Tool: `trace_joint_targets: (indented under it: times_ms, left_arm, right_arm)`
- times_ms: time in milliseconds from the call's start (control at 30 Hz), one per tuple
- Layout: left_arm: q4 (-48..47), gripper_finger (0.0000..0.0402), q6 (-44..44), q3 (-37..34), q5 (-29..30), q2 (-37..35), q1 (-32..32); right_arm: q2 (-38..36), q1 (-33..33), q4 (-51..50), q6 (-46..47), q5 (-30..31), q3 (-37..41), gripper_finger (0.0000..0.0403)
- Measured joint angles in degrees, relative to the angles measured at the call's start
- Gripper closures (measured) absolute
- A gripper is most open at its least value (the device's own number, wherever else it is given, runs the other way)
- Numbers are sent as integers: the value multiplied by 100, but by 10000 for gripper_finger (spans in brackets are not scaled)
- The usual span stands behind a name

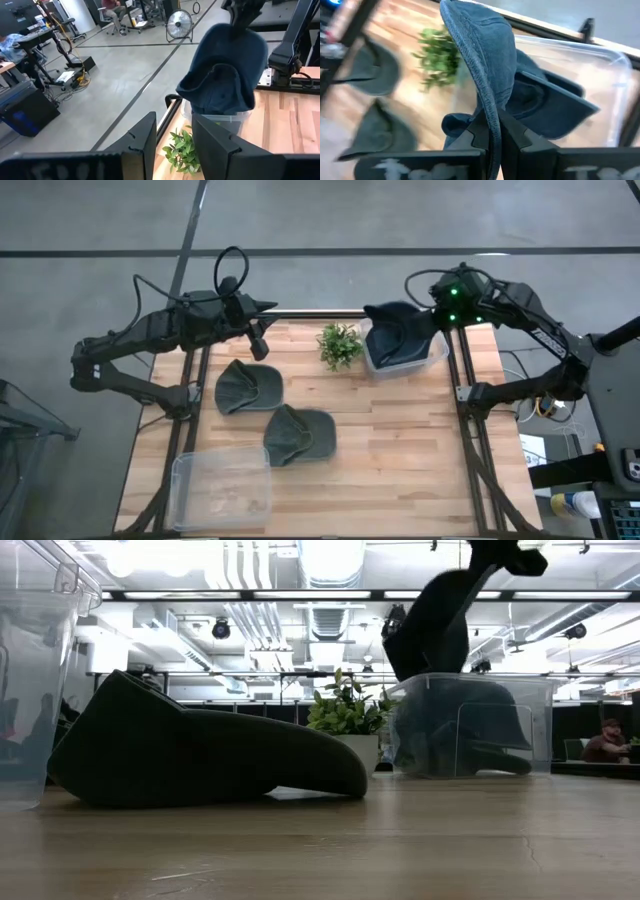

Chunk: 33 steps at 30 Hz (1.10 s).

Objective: Pick & Place hat
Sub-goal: Put the blue cap into the top transparent bin

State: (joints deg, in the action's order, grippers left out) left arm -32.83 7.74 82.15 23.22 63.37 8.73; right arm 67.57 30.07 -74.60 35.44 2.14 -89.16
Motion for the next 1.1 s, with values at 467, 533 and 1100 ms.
trace_joint_targets:
  times_ms: [467,533,1100]
  left_arm:
    - [-20,283,-75,-180,0,18,0]
    - [-20,283,-81,-183,0,18,2]
    - [-21,282,-228,-181,24,18,4]
  right_arm:
    - [78,47,359,-257,815,1259,391]
    - [66,45,352,-294,1051,1343,391]
    - [-355,-134,1287,-968,675,400,391]
